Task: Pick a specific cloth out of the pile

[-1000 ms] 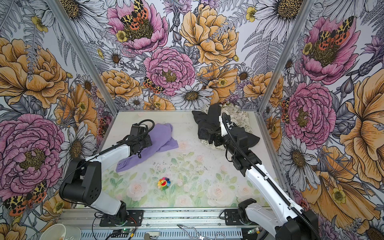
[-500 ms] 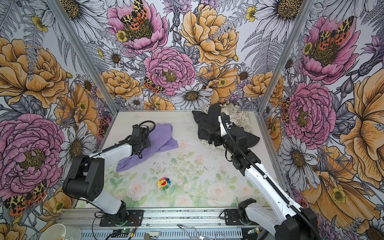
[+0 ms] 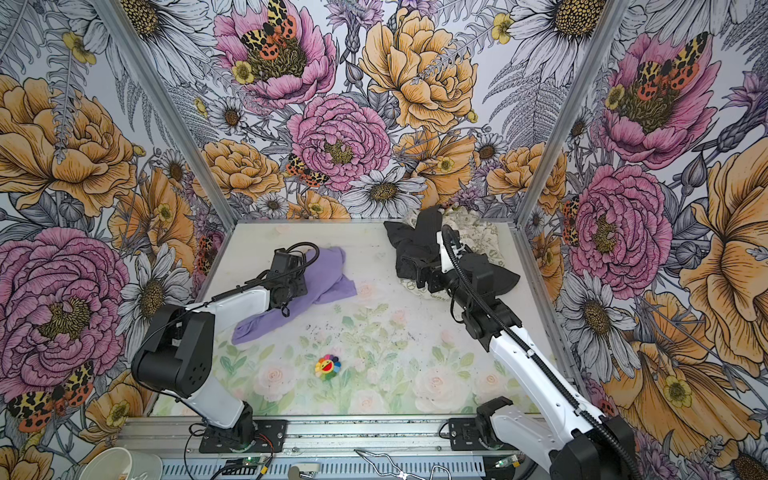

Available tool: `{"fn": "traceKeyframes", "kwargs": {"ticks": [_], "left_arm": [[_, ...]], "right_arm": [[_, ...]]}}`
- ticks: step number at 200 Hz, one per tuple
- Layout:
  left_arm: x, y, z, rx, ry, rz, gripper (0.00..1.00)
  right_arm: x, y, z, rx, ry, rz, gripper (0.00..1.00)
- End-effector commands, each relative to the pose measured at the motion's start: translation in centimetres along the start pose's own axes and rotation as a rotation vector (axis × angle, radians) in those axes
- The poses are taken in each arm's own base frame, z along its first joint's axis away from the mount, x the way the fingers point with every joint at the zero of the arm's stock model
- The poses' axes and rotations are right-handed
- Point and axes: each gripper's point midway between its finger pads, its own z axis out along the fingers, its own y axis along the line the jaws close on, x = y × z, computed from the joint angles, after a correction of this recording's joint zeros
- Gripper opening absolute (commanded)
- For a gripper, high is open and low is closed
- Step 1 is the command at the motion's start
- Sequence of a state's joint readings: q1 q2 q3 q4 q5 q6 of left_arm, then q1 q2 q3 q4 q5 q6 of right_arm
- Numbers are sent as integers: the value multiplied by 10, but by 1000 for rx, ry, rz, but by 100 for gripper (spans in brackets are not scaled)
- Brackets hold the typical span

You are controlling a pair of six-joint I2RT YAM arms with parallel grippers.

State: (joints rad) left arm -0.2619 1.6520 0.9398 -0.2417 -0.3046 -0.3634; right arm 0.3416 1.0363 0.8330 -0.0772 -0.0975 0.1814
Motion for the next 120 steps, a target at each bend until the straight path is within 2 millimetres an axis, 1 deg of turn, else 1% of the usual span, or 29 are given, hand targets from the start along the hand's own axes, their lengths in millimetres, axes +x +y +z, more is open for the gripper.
{"fn": "traceKeyframes", "kwargs": {"ticks": [1, 44, 92, 120], "left_arm": [[-5, 4, 3, -30, -14, 0, 41], [-2, 13, 6, -59, -3, -29, 36], [2, 26, 10, -87, 14, -75, 36], [4, 29, 12, -90, 32, -83, 34]], "right_arm": [[-1, -6, -3, 24, -16, -13, 96], [1, -7, -3, 26, -16, -12, 96], [2, -8, -3, 30, -13, -12, 96], [3, -9, -3, 31, -11, -11, 96]]}}
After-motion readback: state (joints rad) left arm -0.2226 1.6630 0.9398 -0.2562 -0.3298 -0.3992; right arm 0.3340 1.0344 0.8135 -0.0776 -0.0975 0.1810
